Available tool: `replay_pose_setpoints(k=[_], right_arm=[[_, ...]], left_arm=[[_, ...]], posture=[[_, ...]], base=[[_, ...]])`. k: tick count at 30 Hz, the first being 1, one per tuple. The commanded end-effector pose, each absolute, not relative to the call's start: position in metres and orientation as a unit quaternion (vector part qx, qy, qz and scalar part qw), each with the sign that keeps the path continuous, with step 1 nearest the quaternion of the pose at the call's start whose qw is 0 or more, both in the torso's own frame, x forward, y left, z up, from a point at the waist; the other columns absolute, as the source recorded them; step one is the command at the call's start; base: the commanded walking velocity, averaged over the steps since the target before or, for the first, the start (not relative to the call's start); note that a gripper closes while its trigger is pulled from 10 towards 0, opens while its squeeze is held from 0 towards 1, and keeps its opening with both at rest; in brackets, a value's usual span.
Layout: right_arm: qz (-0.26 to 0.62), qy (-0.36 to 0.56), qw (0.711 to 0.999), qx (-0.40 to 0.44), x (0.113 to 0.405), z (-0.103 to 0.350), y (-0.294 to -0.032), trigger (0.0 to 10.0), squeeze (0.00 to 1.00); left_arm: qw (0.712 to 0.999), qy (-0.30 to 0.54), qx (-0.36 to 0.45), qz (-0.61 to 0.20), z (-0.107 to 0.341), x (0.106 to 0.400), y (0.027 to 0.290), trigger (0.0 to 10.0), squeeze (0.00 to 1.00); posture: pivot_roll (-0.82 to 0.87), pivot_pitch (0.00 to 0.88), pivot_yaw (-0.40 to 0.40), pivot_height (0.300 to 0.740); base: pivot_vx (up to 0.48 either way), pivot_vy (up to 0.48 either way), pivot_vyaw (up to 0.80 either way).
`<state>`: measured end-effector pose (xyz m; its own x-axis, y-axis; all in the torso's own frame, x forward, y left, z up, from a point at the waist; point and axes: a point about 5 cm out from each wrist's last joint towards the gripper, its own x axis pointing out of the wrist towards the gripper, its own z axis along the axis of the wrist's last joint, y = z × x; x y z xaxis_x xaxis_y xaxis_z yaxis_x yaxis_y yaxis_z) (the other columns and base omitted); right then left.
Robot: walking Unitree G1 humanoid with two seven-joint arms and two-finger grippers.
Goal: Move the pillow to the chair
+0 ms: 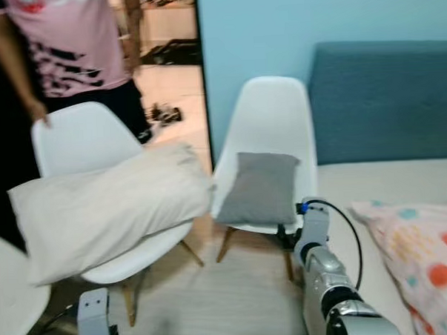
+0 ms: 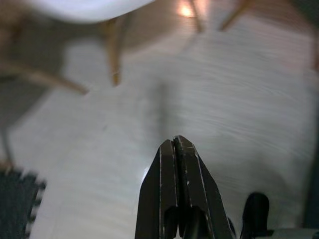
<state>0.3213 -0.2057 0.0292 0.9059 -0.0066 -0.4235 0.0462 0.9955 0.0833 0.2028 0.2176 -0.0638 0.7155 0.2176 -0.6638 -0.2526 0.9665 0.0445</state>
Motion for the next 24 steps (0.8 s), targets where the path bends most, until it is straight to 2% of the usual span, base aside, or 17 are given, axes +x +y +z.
replay_pose_setpoints(k=[1, 12, 24], right_arm=[[-0.027, 0.228, 0.972, 0.043, 0.316, 0.023, -0.209, 10.0, 0.00], [-0.072, 0.259, 0.962, 0.054, 0.297, 0.006, -0.222, 10.0, 0.00], [-0.084, 0.253, 0.961, 0.074, 0.299, 0.007, -0.221, 10.0, 0.00]], left_arm=[[0.929, 0.352, -0.016, 0.115, -0.063, 0.204, 0.214, 10.0, 0.00], [0.919, 0.375, -0.015, 0.123, -0.073, 0.185, 0.220, 10.0, 0.00], [0.924, 0.362, -0.017, 0.122, -0.069, 0.189, 0.222, 10.0, 0.00]], posture=[[0.10, 0.000, -0.002, 0.740], [0.10, 0.000, 0.006, 0.740], [0.10, 0.000, 0.007, 0.740]], base=[[0.000, 0.000, -0.75], [0.000, 0.000, -0.75], [0.000, 0.000, -0.75]])
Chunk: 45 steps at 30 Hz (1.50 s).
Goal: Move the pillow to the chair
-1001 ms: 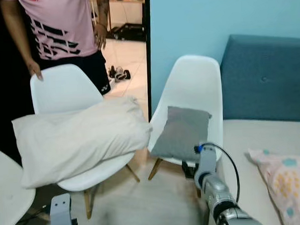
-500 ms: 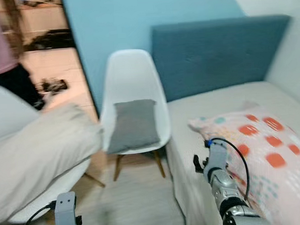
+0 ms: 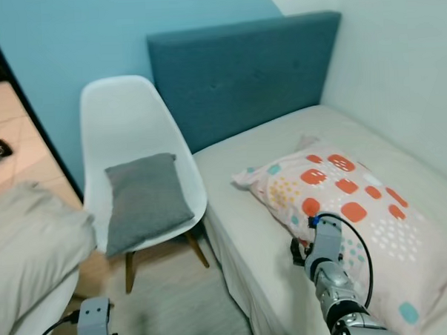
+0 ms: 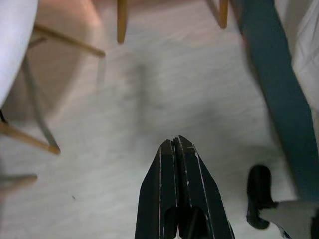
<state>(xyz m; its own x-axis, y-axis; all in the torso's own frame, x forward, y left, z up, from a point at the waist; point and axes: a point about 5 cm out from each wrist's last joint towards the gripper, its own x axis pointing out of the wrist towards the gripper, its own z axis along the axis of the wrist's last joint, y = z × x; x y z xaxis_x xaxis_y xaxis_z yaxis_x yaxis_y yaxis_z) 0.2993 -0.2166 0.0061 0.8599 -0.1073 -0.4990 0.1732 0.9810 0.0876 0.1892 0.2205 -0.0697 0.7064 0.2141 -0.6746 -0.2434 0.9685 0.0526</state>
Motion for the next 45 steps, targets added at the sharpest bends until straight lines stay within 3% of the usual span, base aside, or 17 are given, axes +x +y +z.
replay_pose_setpoints(k=[1, 15, 34, 45], right_arm=[[-0.087, 0.251, 0.961, 0.080, 0.299, 0.007, -0.220, 10.0, 0.00], [-0.084, 0.241, 0.962, 0.099, 0.301, 0.009, -0.218, 10.0, 0.00], [0.002, 0.296, 0.951, 0.089, 0.282, -0.016, -0.189, 10.0, 0.00], [0.038, 0.280, 0.955, 0.089, 0.288, -0.010, -0.180, 10.0, 0.00]], left_arm=[[0.925, 0.359, -0.018, 0.121, -0.068, 0.191, 0.221, 10.0, 0.00], [0.933, 0.340, -0.022, 0.117, -0.063, 0.201, 0.220, 10.0, 0.00], [0.931, 0.343, -0.026, 0.124, -0.064, 0.197, 0.222, 10.0, 0.00], [0.926, 0.343, -0.033, 0.154, -0.062, 0.198, 0.231, 10.0, 0.00]], posture=[[0.10, 0.000, 0.008, 0.740], [0.10, 0.000, 0.013, 0.740], [0.10, 0.000, 0.005, 0.740], [0.10, 0.000, 0.003, 0.740]], base=[[0.000, 0.000, -0.75], [0.000, 0.000, -0.75], [0.000, 0.000, -0.75], [0.297, 0.055, 0.00]])
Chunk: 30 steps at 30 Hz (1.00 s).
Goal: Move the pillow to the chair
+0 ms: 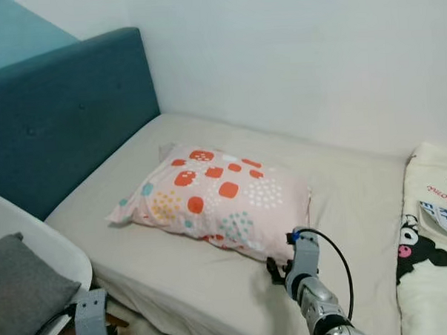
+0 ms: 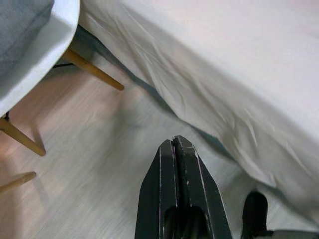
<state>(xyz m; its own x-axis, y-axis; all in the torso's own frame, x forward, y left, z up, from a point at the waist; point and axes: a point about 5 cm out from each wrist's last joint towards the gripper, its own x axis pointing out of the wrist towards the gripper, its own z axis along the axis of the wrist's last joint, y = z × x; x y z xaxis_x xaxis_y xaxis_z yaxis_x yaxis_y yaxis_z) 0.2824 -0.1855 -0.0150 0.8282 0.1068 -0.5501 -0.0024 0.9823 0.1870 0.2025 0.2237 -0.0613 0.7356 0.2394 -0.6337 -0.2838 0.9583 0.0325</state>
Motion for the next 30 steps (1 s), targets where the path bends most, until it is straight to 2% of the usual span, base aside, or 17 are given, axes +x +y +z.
replay_pose_setpoints(k=[1, 6, 14, 26, 30], right_arm=[[0.039, 0.279, 0.955, 0.088, 0.289, -0.009, -0.181, 10.0, 0.00], [0.042, 0.277, 0.956, 0.082, 0.290, -0.008, -0.182, 10.0, 0.00], [0.043, 0.278, 0.956, 0.086, 0.289, -0.009, -0.184, 10.0, 0.00], [0.028, 0.268, 0.958, 0.097, 0.289, -0.008, -0.187, 10.0, 0.00], [0.013, 0.270, 0.957, 0.103, 0.289, -0.008, -0.189, 10.0, 0.00]], left_arm=[[0.926, 0.342, -0.033, 0.154, -0.062, 0.199, 0.231, 10.0, 0.00], [0.928, 0.339, -0.035, 0.151, -0.062, 0.200, 0.229, 10.0, 0.00], [0.928, 0.345, -0.037, 0.140, -0.064, 0.201, 0.220, 10.0, 0.00], [0.922, 0.357, -0.027, 0.146, -0.065, 0.198, 0.224, 10.0, 0.00], [0.921, 0.360, -0.026, 0.148, -0.065, 0.199, 0.225, 10.0, 0.00]], posture=[[0.09, 0.000, 0.004, 0.740], [0.09, 0.000, 0.006, 0.740], [0.09, 0.000, 0.005, 0.740], [0.09, 0.000, 0.020, 0.740], [0.09, 0.000, 0.022, 0.740]], base=[[0.000, 0.300, 0.00], [0.000, 0.274, -0.47], [0.000, 0.000, -0.77], [0.000, 0.000, -0.77], [0.000, 0.428, -0.19]])
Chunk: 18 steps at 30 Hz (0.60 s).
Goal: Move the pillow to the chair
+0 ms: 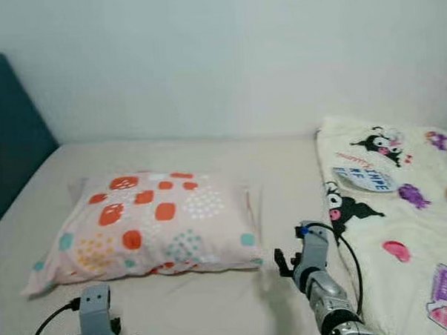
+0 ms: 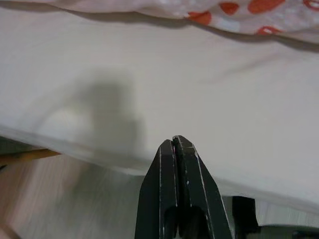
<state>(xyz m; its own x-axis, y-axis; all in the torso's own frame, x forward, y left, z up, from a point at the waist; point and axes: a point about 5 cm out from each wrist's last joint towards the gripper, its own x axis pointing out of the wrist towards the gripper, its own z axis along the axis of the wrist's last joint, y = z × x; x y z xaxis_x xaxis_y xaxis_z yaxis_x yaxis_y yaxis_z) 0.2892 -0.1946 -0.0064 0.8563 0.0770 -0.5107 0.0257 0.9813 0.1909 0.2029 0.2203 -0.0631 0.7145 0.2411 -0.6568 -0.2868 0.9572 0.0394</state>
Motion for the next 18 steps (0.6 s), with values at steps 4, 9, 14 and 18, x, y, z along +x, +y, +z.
replay_pose_setpoints(k=[4, 9, 14, 18], right_arm=[[0.017, 0.262, 0.958, 0.116, 0.2898, -0.0068, -0.1878, 10.0, 0.00], [0.023, 0.254, 0.959, 0.126, 0.2897, -0.0063, -0.1858, 10.0, 0.00], [0.027, 0.254, 0.958, 0.130, 0.2888, -0.0073, -0.1834, 10.0, 0.00], [0.029, 0.256, 0.957, 0.132, 0.2875, -0.0085, -0.1827, 10.0, 0.00]], left_arm=[[0.922, 0.356, -0.017, 0.150, -0.0636, 0.1998, 0.2268, 10.0, 0.00], [0.925, 0.351, -0.009, 0.145, -0.0623, 0.2015, 0.2271, 10.0, 0.00], [0.925, 0.351, -0.009, 0.145, -0.0621, 0.2019, 0.2269, 10.0, 0.00], [0.924, 0.354, -0.005, 0.144, -0.0623, 0.2018, 0.2270, 10.0, 0.00]], posture=[[0.09, 0.000, 0.026, 0.740], [0.09, 0.000, 0.028, 0.740], [0.09, 0.000, 0.027, 0.740], [0.09, 0.000, 0.026, 0.740]], base=[[0.000, 0.124, 0.00], [0.000, 0.000, 0.00], [0.000, 0.000, 0.00], [0.000, 0.480, 0.00]])
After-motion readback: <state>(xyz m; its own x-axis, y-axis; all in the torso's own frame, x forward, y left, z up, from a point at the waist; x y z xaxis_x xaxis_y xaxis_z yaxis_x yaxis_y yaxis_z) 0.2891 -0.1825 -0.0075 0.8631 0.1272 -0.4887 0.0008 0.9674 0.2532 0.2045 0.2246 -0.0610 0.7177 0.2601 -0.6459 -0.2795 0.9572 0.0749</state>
